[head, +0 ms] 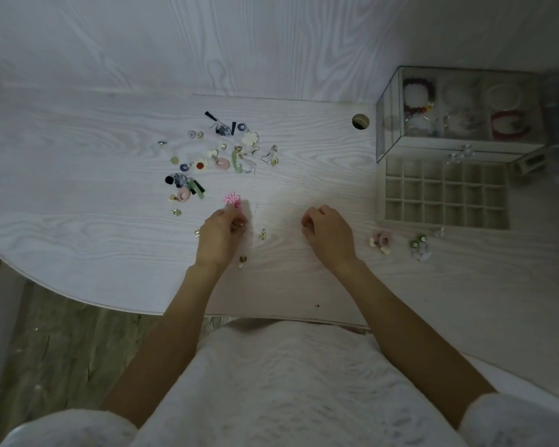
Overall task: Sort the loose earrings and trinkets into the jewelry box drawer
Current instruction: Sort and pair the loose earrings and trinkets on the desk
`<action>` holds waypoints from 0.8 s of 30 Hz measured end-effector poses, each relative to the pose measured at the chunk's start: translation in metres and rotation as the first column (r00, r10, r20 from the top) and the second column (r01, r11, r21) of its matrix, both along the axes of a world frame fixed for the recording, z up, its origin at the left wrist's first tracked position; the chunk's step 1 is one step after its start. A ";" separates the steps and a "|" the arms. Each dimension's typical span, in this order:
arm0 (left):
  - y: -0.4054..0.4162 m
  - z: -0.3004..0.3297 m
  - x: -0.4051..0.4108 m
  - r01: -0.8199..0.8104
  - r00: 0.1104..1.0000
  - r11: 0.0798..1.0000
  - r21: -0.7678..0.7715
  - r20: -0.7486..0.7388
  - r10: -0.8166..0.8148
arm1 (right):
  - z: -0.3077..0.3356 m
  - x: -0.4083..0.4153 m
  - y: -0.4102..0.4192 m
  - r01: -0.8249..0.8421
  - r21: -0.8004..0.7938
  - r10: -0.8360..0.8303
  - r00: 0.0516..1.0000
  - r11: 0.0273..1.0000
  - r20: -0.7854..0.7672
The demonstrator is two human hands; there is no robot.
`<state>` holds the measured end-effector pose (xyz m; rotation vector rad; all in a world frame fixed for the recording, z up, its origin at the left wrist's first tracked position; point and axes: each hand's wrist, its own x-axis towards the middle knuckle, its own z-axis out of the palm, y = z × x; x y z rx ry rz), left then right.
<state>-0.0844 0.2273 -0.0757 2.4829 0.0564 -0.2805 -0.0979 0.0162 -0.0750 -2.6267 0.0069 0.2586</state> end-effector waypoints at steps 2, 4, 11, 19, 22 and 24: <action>-0.005 0.006 -0.004 0.023 0.999 0.998 -0.054 0.037 -0.021 | 0.000 -0.002 -0.008 0.010 -0.030 -0.010 1.000 0.999 -0.001; -0.020 0.011 -0.004 0.053 0.996 0.991 -0.125 0.071 -0.045 | 0.000 -0.001 -0.021 0.049 -0.033 -0.048 0.999 0.998 0.010; -0.112 0.006 0.028 0.153 0.988 0.960 -0.236 0.046 -0.147 | 0.002 0.021 -0.050 0.304 -0.071 -0.306 0.952 0.950 -0.013; -0.151 -0.005 0.040 0.312 0.950 0.942 -0.128 0.028 -0.311 | 0.002 0.014 -0.057 0.364 -0.076 -0.368 0.929 0.928 -0.036; -0.151 -0.010 0.036 0.303 0.953 0.949 -0.089 0.013 -0.303 | 0.003 0.014 -0.055 0.375 -0.075 -0.379 0.923 0.924 -0.063; -0.157 -0.010 0.032 0.302 0.953 0.947 -0.114 0.017 -0.302 | 0.003 0.015 -0.054 0.384 -0.053 -0.388 0.917 0.922 -0.094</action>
